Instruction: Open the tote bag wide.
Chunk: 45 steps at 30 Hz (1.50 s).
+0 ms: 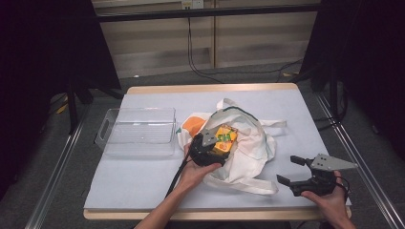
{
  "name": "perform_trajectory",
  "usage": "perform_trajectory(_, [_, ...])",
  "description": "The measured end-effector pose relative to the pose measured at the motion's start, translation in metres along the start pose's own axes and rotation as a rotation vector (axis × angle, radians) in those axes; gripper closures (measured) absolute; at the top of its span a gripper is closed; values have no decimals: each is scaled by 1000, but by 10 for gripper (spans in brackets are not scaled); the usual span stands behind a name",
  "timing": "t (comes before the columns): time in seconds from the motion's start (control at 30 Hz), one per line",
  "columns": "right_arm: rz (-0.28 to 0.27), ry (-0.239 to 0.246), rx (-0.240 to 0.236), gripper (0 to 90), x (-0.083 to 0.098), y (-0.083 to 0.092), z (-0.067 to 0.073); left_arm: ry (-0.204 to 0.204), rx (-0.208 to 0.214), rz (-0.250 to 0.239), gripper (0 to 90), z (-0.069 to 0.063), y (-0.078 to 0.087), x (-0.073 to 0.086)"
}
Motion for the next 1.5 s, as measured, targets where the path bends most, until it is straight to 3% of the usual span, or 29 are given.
perform_trajectory(0.13, [3,4,-2,117,0,0,1,7,-5,2,257,4,3,-1])
perform_trajectory(0.17, [2,4,-3,117,0,0,1,30,-8,-5,260,4,3,-2])
perform_trajectory(0.27, [3,4,-5,117,0,0,0,24,-5,0,265,6,4,-2])
perform_trajectory(0.37, [2,1,-5,118,0,2,1,48,7,-3,269,7,8,-4])
perform_trajectory(0.83, [-4,-1,-15,125,-1,2,1,79,61,-17,275,13,20,-13])
perform_trajectory(1.03, [-12,-2,-17,127,-2,3,0,71,74,-26,276,15,26,-20])
perform_trajectory(1.1, [-11,-1,-18,127,-2,2,0,72,115,-40,276,13,32,-26])
perform_trajectory(1.2, [-13,-4,-20,127,-2,2,0,61,136,-38,276,11,40,-34])
perform_trajectory(1.3, [-10,-8,-20,127,-2,1,1,23,153,-17,276,9,47,-37])
perform_trajectory(1.5, [-9,-3,-25,127,-2,0,1,2,202,34,276,11,57,-42])
Point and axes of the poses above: each handheld gripper's, and its own axes: y roughly backward along the jaws, x roughly out of its underside, z roughly to its left, the point moved 10 cm from there along -y, roughly forward along the jaws, and after that the axes turned 13 degrees about -x, right-handed, at the moved point
